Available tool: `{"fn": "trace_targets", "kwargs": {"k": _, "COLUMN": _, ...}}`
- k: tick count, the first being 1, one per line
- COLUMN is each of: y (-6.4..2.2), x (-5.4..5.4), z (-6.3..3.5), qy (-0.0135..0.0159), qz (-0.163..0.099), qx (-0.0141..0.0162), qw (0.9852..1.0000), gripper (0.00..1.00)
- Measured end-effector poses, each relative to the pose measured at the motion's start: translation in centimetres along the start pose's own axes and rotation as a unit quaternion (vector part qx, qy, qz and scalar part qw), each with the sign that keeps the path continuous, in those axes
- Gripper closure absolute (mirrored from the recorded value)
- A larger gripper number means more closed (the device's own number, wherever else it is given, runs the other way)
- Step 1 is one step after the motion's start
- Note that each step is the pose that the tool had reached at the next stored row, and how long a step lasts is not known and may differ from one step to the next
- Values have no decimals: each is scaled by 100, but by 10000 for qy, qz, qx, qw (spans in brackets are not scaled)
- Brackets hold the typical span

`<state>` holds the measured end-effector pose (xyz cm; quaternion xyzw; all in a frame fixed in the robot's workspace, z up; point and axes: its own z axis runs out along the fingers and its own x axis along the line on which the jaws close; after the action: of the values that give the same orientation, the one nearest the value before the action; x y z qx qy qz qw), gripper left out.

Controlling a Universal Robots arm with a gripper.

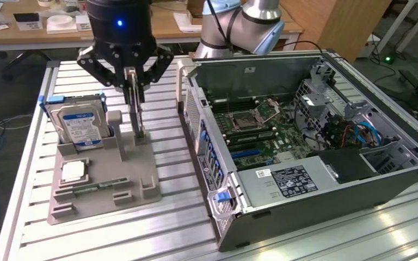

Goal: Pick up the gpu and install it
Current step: 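Pick up the gpu and move the gpu toward the slot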

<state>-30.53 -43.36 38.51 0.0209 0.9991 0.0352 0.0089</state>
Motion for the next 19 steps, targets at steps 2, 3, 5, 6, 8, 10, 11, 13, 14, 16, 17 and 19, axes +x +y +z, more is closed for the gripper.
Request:
{"fn": "trace_targets", "kwargs": {"k": 2, "y": 7, "x": -1, "z": -87, "qy": 0, "qz": 0, "qx": -5, "qw": 10000, "gripper": 72}}
{"fn": "trace_targets", "kwargs": {"k": 3, "y": 9, "x": -2, "z": -129, "qy": 0, "qz": 0, "qx": -7, "qw": 10000, "gripper": 72}}
{"fn": "trace_targets", "kwargs": {"k": 5, "y": 16, "x": -3, "z": -215, "qy": 0, "qz": 1, "qx": -13, "qw": 10000, "gripper": 72}}
{"fn": "trace_targets", "kwargs": {"k": 6, "y": 18, "x": -4, "z": -248, "qy": 1, "qz": 1, "qx": -15, "qw": 10000, "gripper": 72}}
{"fn": "trace_targets", "kwargs": {"k": 8, "y": 21, "x": -5, "z": -305, "qy": 1, "qz": 1, "qx": -24, "qw": 10000, "gripper": 72}}
{"fn": "trace_targets", "kwargs": {"k": 10, "y": 26, "x": -6, "z": -378, "qy": 1, "qz": 1, "qx": -31, "qw": 10000, "gripper": 72}}
{"fn": "trace_targets", "kwargs": {"k": 11, "y": 29, "x": -7, "z": -414, "qy": 1, "qz": 1, "qx": -33, "qw": 10000, "gripper": 72}}
{"fn": "trace_targets", "kwargs": {"k": 13, "y": 32, "x": -7, "z": -453, "qy": 1, "qz": 1, "qx": -33, "qw": 10000, "gripper": 72}}
{"fn": "trace_targets", "kwargs": {"k": 14, "y": 32, "x": -8, "z": -452, "qy": 0, "qz": 1, "qx": -18, "qw": 10000, "gripper": 72}}
{"fn": "trace_targets", "kwargs": {"k": 16, "y": 31, "x": -8, "z": -453, "qy": -5, "qz": -3, "qx": 137, "qw": 9999, "gripper": 72}}
{"fn": "trace_targets", "kwargs": {"k": 17, "y": 32, "x": -7, "z": -454, "qy": -9, "qz": -4, "qx": 223, "qw": 9998, "gripper": 72}}
{"fn": "trace_targets", "kwargs": {"k": 19, "y": 31, "x": -8, "z": -453, "qy": -13, "qz": -6, "qx": 296, "qw": 9996, "gripper": 72}}
